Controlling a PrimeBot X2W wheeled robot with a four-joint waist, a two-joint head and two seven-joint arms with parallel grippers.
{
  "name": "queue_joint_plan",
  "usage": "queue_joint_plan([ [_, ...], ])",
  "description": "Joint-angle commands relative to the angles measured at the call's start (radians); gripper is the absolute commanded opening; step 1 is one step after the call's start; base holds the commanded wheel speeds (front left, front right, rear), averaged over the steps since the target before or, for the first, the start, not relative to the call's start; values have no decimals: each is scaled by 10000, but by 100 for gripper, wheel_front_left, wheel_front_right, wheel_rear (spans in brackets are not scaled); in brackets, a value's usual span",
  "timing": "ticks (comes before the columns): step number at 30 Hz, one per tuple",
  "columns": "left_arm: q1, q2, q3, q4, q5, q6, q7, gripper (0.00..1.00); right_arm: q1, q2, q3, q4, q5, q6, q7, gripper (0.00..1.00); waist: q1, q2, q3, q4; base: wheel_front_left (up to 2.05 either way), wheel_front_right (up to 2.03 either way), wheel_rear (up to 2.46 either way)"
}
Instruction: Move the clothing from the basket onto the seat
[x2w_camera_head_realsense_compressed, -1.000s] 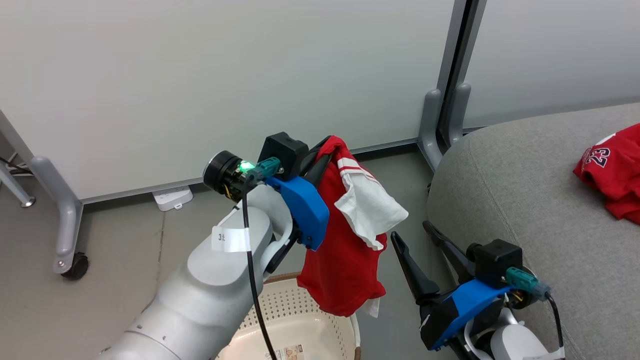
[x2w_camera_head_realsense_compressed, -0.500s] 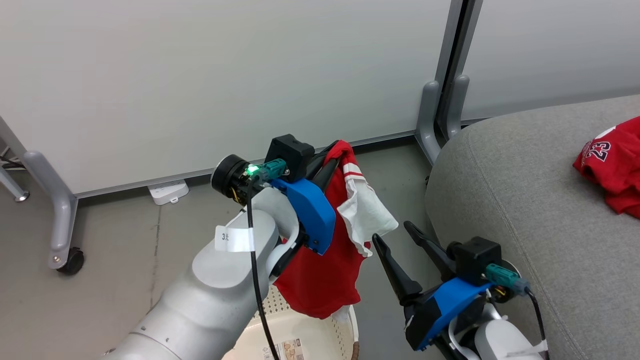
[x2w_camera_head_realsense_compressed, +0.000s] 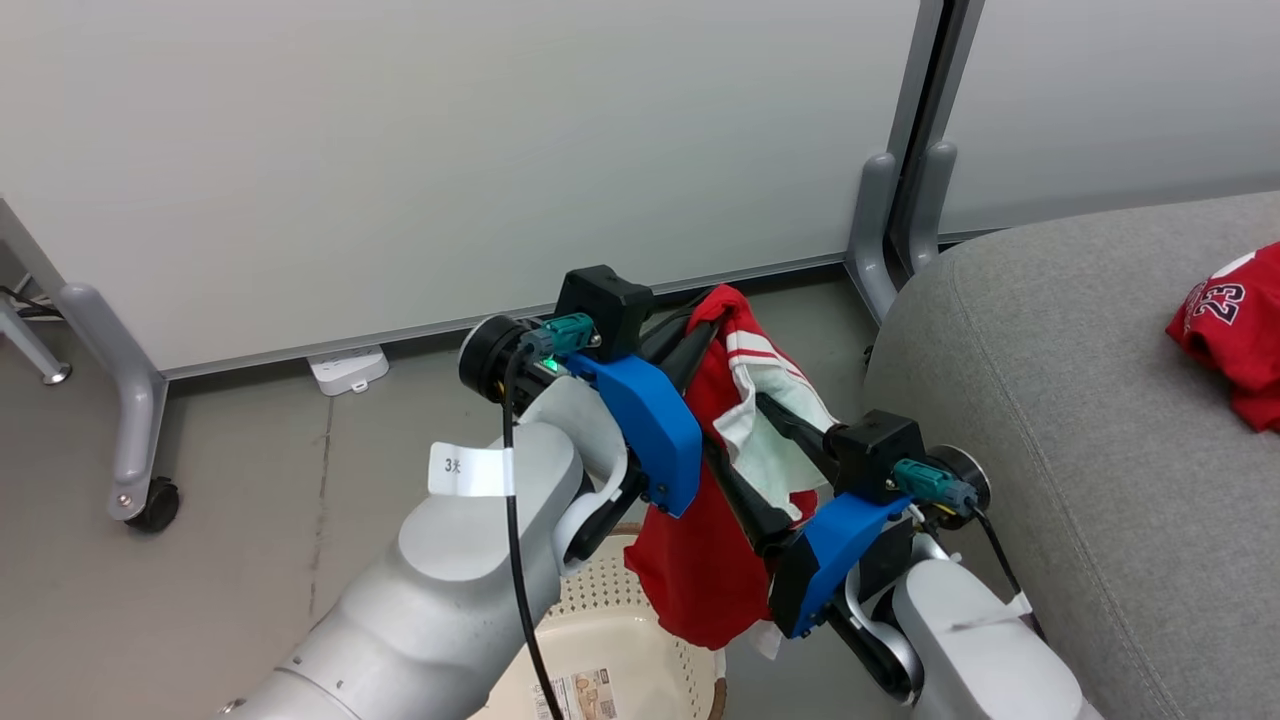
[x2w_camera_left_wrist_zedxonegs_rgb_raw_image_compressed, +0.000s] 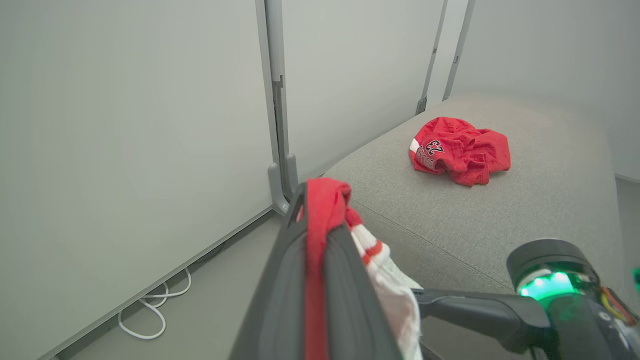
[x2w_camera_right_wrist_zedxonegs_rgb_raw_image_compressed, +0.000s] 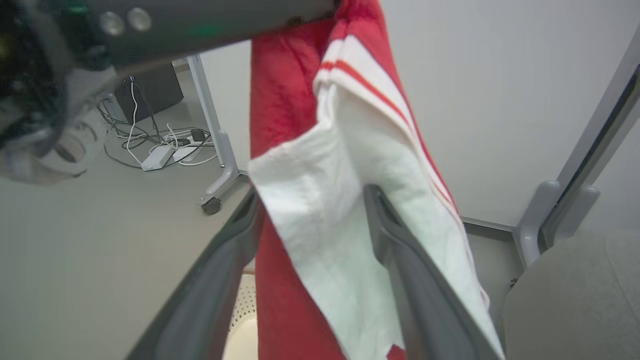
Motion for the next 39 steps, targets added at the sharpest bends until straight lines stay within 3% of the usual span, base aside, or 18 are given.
queue_joint_plan([
  [1,139,2,-12,-115,-174,21,53,0,-218,-24,13,250,-127,1,-109,100,-1,0,-19,48,0,0,0],
  [13,224,0,-570,-694,-755,214,243,0,-1244,-21,228,2092,255,1,-833,100,-1,0,-205,251,0,0,0],
  [14,228,0,-606,-728,-791,231,246,0,-1311,-21,311,2216,386,1,-851,85,-1,0,-219,255,0,0,0],
  [15,233,1,-636,-755,-810,232,239,0,-1383,-21,383,2329,468,1,-884,60,-1,0,-230,259,0,0,0],
  [16,237,1,-672,-785,-832,252,236,0,-1460,-21,456,2434,533,1,-888,2,-1,0,-243,264,0,0,0],
  [39,-10,1,-880,-406,-1000,291,-29,0,-2099,-21,1359,3443,1703,1,-1416,0,-1,0,-266,40,0,0,0],
])
